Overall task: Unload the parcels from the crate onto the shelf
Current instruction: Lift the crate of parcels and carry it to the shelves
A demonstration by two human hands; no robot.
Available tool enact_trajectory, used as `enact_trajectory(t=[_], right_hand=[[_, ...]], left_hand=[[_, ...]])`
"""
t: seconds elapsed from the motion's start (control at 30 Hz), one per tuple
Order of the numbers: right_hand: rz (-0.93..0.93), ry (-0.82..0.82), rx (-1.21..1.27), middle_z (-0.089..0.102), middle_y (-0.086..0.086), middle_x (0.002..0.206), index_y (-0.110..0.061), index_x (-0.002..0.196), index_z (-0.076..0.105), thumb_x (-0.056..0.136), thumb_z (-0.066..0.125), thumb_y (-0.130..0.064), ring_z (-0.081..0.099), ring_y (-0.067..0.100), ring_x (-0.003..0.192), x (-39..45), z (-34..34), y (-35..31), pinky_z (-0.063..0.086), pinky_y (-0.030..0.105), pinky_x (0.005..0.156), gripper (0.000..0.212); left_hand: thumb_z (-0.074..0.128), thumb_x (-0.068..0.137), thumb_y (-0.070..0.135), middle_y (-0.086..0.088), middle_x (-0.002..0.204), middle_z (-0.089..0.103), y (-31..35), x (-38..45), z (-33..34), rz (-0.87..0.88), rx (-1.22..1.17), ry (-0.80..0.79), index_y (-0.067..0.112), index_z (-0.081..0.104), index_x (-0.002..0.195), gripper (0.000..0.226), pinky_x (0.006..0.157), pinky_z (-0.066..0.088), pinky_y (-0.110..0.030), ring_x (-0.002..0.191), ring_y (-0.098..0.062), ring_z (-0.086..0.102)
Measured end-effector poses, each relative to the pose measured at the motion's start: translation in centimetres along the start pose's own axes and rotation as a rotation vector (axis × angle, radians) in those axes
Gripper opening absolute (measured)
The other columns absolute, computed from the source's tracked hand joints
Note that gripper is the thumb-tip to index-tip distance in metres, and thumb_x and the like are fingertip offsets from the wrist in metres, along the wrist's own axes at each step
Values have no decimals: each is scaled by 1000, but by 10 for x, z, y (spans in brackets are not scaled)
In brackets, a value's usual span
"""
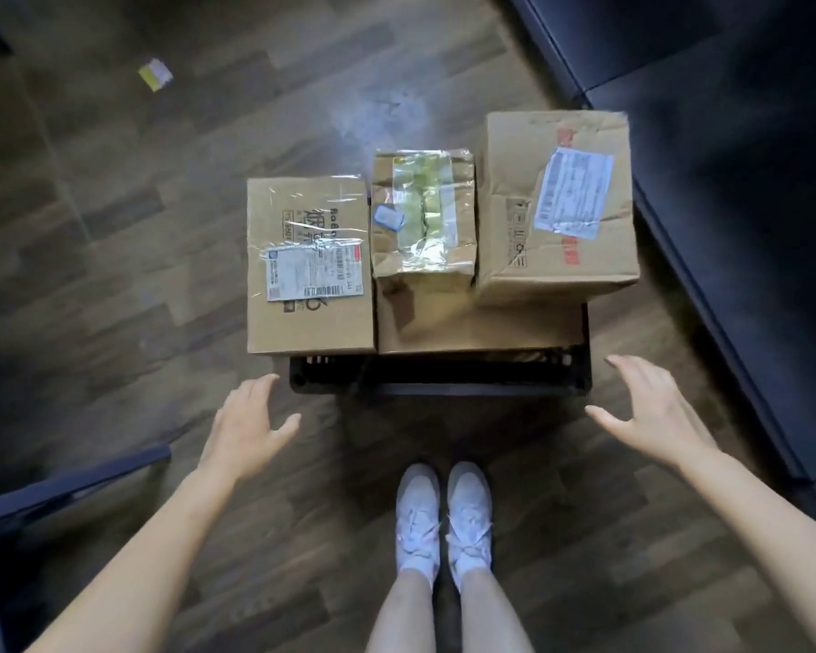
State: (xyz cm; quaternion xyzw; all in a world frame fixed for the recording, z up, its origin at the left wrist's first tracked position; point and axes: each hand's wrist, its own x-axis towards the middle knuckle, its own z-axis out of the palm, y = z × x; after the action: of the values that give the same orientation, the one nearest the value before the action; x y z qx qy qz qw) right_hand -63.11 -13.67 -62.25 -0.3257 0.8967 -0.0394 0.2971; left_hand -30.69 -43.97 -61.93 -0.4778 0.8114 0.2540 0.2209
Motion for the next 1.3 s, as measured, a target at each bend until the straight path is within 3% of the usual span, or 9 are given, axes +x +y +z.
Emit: enact_trajectory(t=[0.2, 0.3, 0.47, 0.77, 0.97, 1.1, 1.17, 1.23, 1.3], right_hand=[[148, -26, 92, 43, 11, 139, -15, 138, 35, 77, 69, -37, 37, 31, 127, 15, 81, 28, 35, 42, 101, 73], [168, -62, 115, 42, 13, 139, -16, 139, 34, 78, 69, -37, 37, 33, 127, 18, 107, 32, 37, 44, 99, 73], [182, -70, 151, 38, 13, 141, -17, 140, 32, 78, 70, -34, 35, 32, 130, 19, 122, 35, 34, 46, 103, 74], [228, 22, 264, 35, 14, 145, -15, 143, 22, 78, 69, -35, 38, 31, 130, 48, 127, 45, 38, 50, 103, 83], [326, 189, 536, 41, 10, 143, -23, 143, 17, 78, 71, -31, 42, 28, 128, 72, 146, 44, 35, 37, 101, 85], [362, 291, 804, 48, -11, 126, -27, 137, 28, 78, 72, -20, 47, 20, 122, 74, 162, 45, 39, 34, 99, 74], [372, 303, 1012, 48, -7, 129, -28, 134, 34, 80, 68, -9, 48, 21, 124, 75, 166, 45, 46, 41, 99, 66], [375, 269, 1195, 45, 1, 134, -35, 123, 41, 83, 63, 0, 50, 25, 123, 78, 166, 39, 54, 44, 86, 57], [394, 286, 1282, 45, 0, 134, -44, 112, 43, 83, 60, 4, 51, 25, 121, 84, 164, 31, 56, 44, 79, 58]], left_hand=[[63, 86, 33, -17, 140, 43, -29, 40, 55, -208, -215, 64, 6, 32, 141, 69, 109, 34, -46, 130, -31, 41], [63, 87, 30, -18, 139, 45, -29, 55, 70, -177, -286, 116, 10, 32, 142, 66, 108, 34, -43, 129, -32, 43], [63, 87, 28, -20, 137, 47, -18, 68, 86, -147, -292, 132, 10, 34, 139, 62, 102, 35, -39, 126, -33, 44], [59, 90, 29, -17, 134, 51, -12, 93, 102, -281, -496, 204, 11, 32, 139, 59, 94, 40, -37, 120, -34, 50], [69, 82, 24, -4, 115, 59, -12, 118, 129, -361, -745, 319, 15, 47, 120, 45, 86, 38, -26, 109, -23, 55], [71, 75, 14, 3, 97, 59, -19, 124, 140, -282, -830, 408, 25, 50, 98, 33, 81, 43, -28, 91, -13, 57], [70, 74, 5, 7, 92, 60, -21, 126, 142, -256, -914, 433, 28, 52, 91, 34, 81, 45, -26, 83, -3, 58], [70, 72, 0, 12, 94, 61, -21, 127, 143, -238, -990, 452, 31, 53, 91, 41, 81, 47, -19, 81, 7, 59], [70, 70, -1, 11, 98, 62, -19, 126, 144, -248, -1059, 463, 31, 54, 94, 43, 83, 48, -18, 85, 7, 60]])
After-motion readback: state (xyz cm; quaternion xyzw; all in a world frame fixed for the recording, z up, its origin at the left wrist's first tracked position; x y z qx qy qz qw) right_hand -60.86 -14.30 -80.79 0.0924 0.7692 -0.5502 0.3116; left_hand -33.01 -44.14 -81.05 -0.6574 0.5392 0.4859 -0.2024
